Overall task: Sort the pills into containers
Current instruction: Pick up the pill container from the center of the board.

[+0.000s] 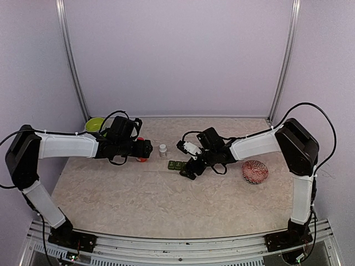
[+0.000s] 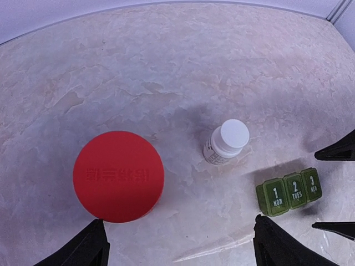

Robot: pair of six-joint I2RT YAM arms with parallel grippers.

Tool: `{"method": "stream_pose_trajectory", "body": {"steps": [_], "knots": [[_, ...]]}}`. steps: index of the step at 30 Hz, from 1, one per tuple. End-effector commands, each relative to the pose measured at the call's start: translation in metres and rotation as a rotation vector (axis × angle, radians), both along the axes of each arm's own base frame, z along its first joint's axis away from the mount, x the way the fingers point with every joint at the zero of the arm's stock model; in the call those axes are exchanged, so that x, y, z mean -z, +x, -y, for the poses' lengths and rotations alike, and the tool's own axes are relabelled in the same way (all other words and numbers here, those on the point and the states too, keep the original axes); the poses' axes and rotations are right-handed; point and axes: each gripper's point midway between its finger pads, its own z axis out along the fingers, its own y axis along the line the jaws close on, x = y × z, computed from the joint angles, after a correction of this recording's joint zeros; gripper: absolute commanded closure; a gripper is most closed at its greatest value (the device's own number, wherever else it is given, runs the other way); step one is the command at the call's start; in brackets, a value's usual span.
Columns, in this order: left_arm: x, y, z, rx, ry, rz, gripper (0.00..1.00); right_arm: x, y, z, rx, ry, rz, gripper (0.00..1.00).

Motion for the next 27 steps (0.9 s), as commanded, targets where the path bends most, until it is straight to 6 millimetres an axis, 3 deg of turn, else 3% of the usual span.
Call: {"method": "stream_pose_trajectory", "body": {"steps": [1, 7, 12, 20, 27], "knots": [[0.006, -0.012, 0.015, 0.036, -0.009, -0.044, 0.12, -0.005, 0.000, -0.019, -0.074, 0.020, 0.027, 0.07], [0.014, -0.020, 0.017, 0.003, -0.014, -0.066, 0.12, 0.002, 0.002, -0.020, -0.102, 0.004, 0.045, 0.09], [0.016, -0.026, 0.033, 0.048, -0.056, -0.080, 0.12, 0.011, 0.002, -0.021, -0.122, -0.024, 0.036, 0.13], [0.037, -0.027, 0.054, 0.104, -0.080, -0.132, 0.12, 0.015, 0.001, -0.024, -0.161, -0.033, 0.045, 0.21], [0.048, -0.030, 0.063, 0.130, -0.108, -0.161, 0.12, 0.021, 0.003, -0.026, -0.179, -0.042, 0.056, 0.24]]}}
